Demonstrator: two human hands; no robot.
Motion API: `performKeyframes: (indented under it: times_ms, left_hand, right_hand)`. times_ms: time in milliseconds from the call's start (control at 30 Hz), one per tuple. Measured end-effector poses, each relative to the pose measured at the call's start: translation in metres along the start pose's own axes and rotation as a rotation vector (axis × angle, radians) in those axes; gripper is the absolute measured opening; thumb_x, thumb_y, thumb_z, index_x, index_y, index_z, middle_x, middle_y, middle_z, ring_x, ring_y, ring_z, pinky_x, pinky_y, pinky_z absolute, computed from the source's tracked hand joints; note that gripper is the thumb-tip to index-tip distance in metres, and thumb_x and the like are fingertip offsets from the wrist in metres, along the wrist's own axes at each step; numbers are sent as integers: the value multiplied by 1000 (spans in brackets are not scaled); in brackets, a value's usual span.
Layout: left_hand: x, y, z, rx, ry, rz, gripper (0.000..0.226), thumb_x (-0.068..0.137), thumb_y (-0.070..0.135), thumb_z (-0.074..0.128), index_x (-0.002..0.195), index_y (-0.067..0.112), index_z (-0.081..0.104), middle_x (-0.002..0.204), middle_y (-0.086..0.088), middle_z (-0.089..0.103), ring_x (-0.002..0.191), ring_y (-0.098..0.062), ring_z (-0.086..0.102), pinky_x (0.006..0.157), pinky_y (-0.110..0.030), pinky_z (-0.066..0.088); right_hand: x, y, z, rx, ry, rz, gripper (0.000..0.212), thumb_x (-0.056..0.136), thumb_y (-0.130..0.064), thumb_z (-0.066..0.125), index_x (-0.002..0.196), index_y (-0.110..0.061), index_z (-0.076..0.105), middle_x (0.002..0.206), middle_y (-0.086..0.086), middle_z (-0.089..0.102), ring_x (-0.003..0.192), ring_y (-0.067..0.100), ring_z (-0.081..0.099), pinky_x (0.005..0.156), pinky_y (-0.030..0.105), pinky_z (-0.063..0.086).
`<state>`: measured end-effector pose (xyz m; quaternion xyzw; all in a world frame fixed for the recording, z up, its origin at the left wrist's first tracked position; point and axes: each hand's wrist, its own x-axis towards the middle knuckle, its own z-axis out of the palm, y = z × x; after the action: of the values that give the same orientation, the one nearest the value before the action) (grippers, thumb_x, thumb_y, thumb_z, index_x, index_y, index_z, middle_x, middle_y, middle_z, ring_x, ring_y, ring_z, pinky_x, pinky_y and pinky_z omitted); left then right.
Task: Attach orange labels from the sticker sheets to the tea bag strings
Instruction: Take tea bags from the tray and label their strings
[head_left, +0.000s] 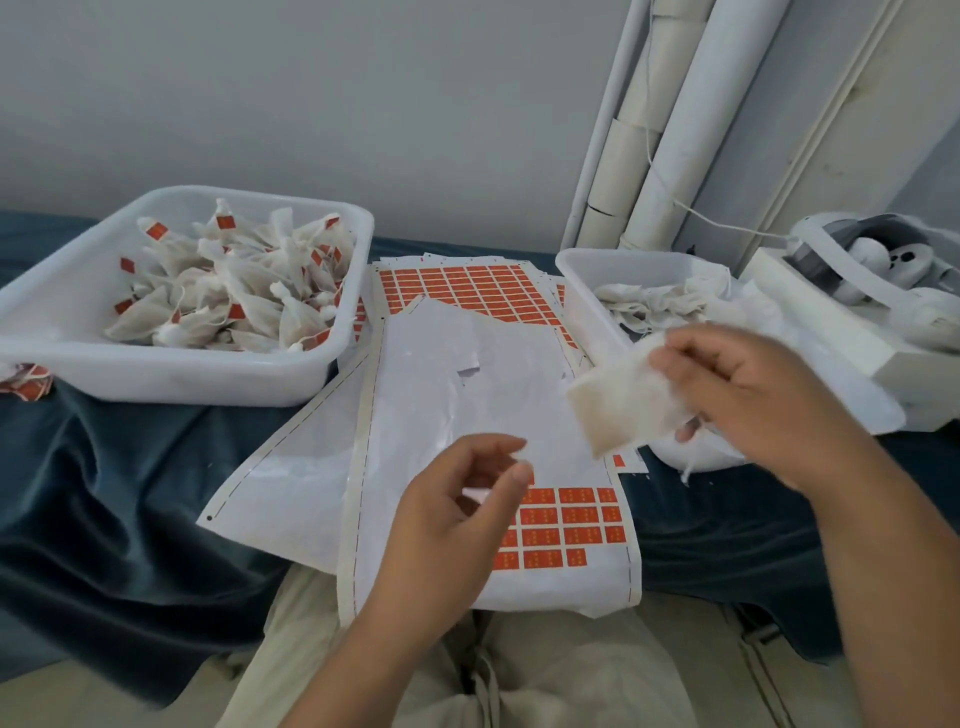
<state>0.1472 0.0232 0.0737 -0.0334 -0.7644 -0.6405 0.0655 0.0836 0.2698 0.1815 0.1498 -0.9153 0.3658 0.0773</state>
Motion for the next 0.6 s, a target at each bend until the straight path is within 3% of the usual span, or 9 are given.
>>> performKeyframes:
  times_ms: [67,133,200,267,333,433,533,600]
  left_hand:
    - [-4,3,2,43,26,68,41,92,62,66,129,45,62,124,31,66,117,7,62,92,-10,51]
    - [-5,4,0,18,-123,48,57,84,67,68,137,45,58,131,31,63,120,10,58,92,-8,49]
    - [-2,3,-4,-58,-328,-7,42,86,59,75,120,37,72,107,12,74,96,1,68,79,-20,54]
    - [0,2,-8,-76,-399,-45,30,88,52,78,96,22,78,80,-9,69,71,-10,61,67,-30,48]
    - [1,0,-9,-76,-371,-66,24,92,45,79,83,22,78,68,0,66,62,-8,60,60,-23,45]
    - [3,-4,-9,-61,-225,-95,25,94,45,75,80,24,78,71,-3,72,65,-11,67,59,-24,52]
    - [5,-6,-10,-23,-130,-99,22,99,44,66,84,31,73,80,5,75,71,-9,71,62,-16,55]
    - [4,-6,-10,15,-115,-107,22,100,46,62,84,33,69,83,10,74,75,-5,71,61,-12,52]
  right_hand:
    - [-11,-13,21,-85,-195,-68,16,98,-56,50,102,-56,65,85,-24,71,65,1,69,55,17,50]
    - [-21,-21,42,-115,-346,-158,17,103,-53,50,99,-54,66,86,-24,70,76,1,67,64,11,48]
    - [-29,-24,59,-58,-434,-193,14,103,-44,58,94,-49,68,86,-21,71,79,5,67,65,12,47]
    - [-34,-21,71,-13,-431,-181,17,104,-35,62,93,-46,70,84,-18,71,76,5,66,64,15,48]
    - [-39,-19,77,57,-350,-108,13,103,-35,63,101,-45,71,81,-16,69,70,2,62,62,17,49]
    - [-47,-11,81,215,-220,58,18,101,-42,62,116,-51,68,88,-13,70,73,1,64,67,16,51]
    - [-52,-10,82,180,-230,152,12,101,-44,61,99,-45,73,88,-17,74,81,-1,71,69,14,52]
    - [-52,-11,81,207,-247,192,20,101,-45,59,89,-40,74,80,-15,74,75,0,71,65,14,54]
